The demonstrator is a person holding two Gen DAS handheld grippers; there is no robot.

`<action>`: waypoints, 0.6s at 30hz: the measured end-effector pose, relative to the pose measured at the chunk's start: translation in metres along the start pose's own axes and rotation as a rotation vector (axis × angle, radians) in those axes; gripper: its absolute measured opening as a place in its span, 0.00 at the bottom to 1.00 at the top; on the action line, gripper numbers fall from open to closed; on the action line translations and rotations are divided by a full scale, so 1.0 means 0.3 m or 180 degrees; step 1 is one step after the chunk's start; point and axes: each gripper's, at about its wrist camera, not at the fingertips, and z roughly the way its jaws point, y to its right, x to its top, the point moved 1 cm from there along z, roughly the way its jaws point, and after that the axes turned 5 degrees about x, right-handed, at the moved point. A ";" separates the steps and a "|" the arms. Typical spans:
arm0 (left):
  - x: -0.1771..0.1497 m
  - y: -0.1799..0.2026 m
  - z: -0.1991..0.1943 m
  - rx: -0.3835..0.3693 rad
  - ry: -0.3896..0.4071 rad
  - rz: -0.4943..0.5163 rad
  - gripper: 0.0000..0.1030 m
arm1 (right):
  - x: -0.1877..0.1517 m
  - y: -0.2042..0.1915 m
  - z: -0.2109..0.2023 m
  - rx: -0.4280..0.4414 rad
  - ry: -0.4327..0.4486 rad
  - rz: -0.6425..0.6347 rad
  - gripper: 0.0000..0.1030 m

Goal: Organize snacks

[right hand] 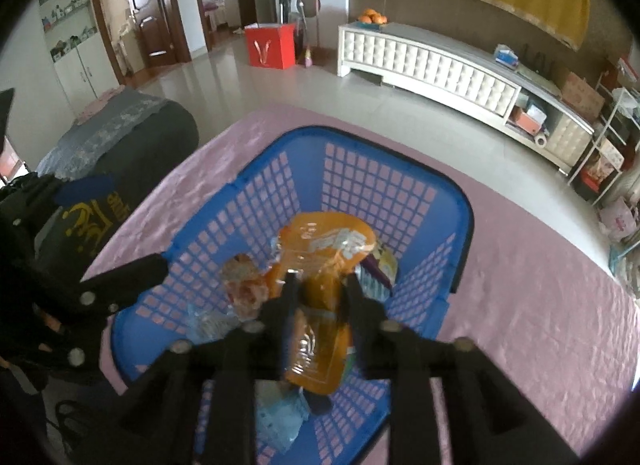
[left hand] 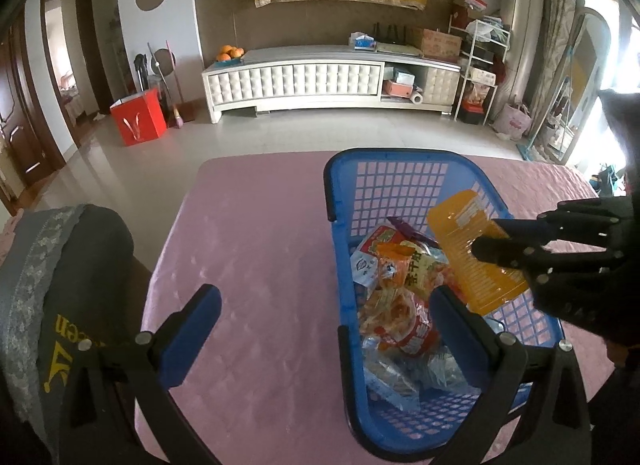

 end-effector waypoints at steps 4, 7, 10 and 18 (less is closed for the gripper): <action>-0.007 0.008 0.005 0.0001 -0.0023 0.0011 1.00 | -0.016 0.002 0.004 -0.0209 0.0006 -0.0140 0.85; -0.019 0.014 -0.013 0.0027 -0.0009 0.0017 1.00 | -0.033 -0.003 -0.035 -0.0282 0.0079 -0.0146 0.88; -0.031 0.021 -0.047 0.0010 0.0026 -0.0007 1.00 | -0.052 -0.009 -0.090 -0.0292 0.0179 -0.0116 0.92; -0.067 0.065 -0.202 -0.0030 0.0230 -0.0003 1.00 | -0.114 -0.032 -0.307 -0.0391 0.0543 -0.0042 1.00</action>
